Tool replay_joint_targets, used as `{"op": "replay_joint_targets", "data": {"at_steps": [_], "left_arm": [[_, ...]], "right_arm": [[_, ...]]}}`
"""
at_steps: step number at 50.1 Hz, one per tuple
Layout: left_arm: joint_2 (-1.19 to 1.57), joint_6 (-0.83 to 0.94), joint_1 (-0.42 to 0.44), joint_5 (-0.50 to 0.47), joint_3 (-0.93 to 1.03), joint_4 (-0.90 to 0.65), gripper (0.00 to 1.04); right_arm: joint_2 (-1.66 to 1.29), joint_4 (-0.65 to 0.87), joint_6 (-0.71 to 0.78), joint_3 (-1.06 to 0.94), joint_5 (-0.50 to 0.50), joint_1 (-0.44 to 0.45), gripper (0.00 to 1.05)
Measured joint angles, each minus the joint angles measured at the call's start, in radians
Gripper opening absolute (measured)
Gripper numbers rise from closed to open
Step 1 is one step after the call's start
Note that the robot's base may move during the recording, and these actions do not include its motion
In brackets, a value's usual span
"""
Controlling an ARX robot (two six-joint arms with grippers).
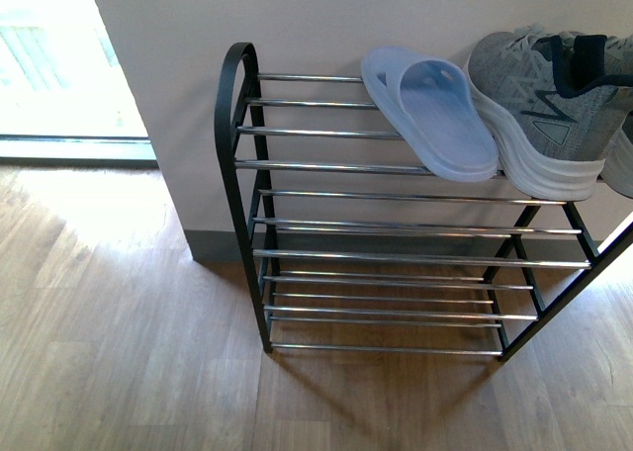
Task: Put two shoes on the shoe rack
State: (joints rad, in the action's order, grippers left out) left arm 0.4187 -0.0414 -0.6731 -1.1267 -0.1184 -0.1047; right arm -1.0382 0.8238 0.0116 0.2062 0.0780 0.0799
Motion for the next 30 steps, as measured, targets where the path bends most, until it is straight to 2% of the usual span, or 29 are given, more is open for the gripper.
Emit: {"op": "replay_joint_targets", "data": {"at_steps": [6,9,27,30], "left_arm": [[0.000,0.000,0.000,0.000,0.000,0.000,0.02],[0.000,0.000,0.000,0.000,0.000,0.000,0.02],[0.000,0.000,0.000,0.000,0.000,0.000,0.02],[0.000,0.000,0.000,0.000,0.000,0.000,0.02]], "right_arm": [[0.069,-0.025,-0.001,-0.046,-0.070,-0.049,0.02],[0.111,-0.044,-0.001,-0.069,-0.070,-0.072,0.02],[0.304,-0.163,-0.001,-0.143,-0.078,-0.076,0.02],[0.317,-0.132,-0.001,-0.172,-0.078,-0.076,0.02]]}}
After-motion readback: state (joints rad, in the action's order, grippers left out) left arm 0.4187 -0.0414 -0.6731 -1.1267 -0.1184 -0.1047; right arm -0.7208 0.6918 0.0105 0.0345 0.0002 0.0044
